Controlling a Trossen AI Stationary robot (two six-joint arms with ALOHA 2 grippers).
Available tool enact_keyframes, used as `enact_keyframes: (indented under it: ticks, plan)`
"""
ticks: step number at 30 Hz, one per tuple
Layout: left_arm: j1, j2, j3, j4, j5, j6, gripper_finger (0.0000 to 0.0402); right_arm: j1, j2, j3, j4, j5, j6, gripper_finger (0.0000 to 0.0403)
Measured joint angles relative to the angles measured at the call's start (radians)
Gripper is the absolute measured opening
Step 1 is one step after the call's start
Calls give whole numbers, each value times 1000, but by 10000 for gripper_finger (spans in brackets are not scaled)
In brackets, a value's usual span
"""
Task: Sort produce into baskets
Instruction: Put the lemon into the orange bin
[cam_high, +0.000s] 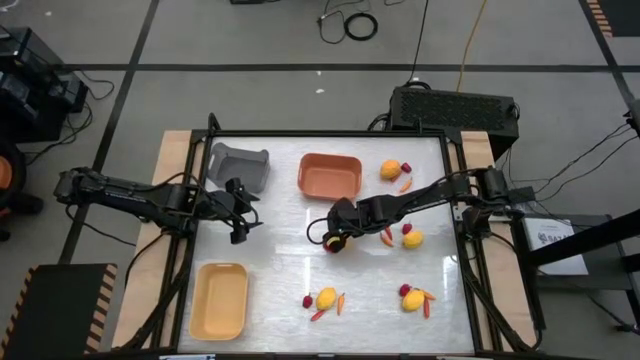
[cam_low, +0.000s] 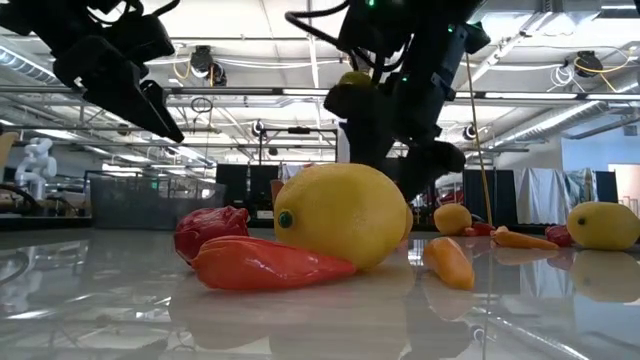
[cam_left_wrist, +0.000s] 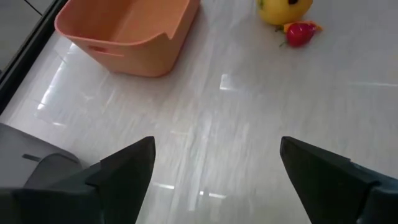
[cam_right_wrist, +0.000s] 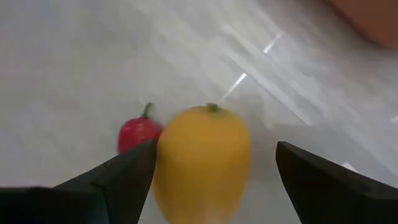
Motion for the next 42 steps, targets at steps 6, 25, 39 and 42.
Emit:
enact_keyframes:
  ticks: [6, 25, 39, 42]
  plan:
    - [0, 0, -30, 7, 0, -21, 352, 3, 7, -1, -13, 49, 14, 320]
    - [0, 0, -32, 10, -6, -51, 352, 39, 82, -2, 14, 48, 28, 291]
    - [0, 0, -33, 16, -6, -54, 352, 21, 67, 107, -13, 45, -124, 226]
    - [0, 0, -33, 24, -6, -54, 352, -2, 67, 175, -21, 49, -210, 233]
